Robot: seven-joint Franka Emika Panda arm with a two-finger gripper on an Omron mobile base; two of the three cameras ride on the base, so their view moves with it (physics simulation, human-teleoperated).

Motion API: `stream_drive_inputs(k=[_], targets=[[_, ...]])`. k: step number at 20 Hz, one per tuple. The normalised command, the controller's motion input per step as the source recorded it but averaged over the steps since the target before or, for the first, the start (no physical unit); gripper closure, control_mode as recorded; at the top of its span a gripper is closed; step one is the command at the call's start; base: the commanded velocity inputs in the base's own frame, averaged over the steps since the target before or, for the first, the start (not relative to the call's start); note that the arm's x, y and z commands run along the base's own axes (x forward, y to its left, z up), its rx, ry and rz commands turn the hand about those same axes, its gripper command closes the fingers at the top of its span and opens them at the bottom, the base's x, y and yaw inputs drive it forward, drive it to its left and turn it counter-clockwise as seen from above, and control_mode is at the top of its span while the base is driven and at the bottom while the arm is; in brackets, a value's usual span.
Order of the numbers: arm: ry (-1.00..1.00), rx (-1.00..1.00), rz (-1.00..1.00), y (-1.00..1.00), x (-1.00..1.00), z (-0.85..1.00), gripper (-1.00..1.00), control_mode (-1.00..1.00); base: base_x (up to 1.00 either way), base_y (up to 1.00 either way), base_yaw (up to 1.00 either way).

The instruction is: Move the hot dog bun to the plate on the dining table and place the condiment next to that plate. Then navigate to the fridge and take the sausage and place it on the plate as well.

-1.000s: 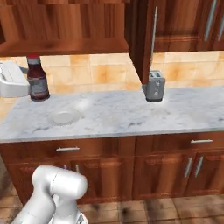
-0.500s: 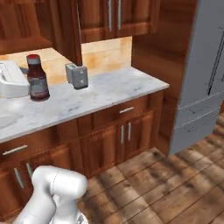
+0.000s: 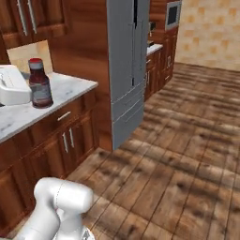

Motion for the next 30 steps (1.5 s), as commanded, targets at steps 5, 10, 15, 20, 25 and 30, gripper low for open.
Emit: stream_drive_inputs(k=[5, 10, 15, 20, 25, 30], targets=[[0.00, 0.00, 0.00, 0.00, 0.00, 0.00, 1.00, 1.00, 0.70, 0.00, -0.64], [0.00, 0.00, 0.00, 0.00, 0.00, 0.00, 1.00, 1.00, 1.00, 0.11, -0.46], [0.00, 0.00, 0.00, 0.00, 0.00, 0.00, 1.00, 1.00, 1.00, 0.13, -0.41], [0.00, 0.00, 0.00, 0.00, 0.00, 0.00, 1.00, 1.00, 1.00, 0.19, -0.40], [0.00, 0.00, 0.00, 0.00, 0.00, 0.00, 1.00, 1.00, 1.00, 0.25, -0.40], [0.00, 0.00, 0.00, 0.00, 0.00, 0.00, 1.00, 1.00, 1.00, 0.39, -0.38]])
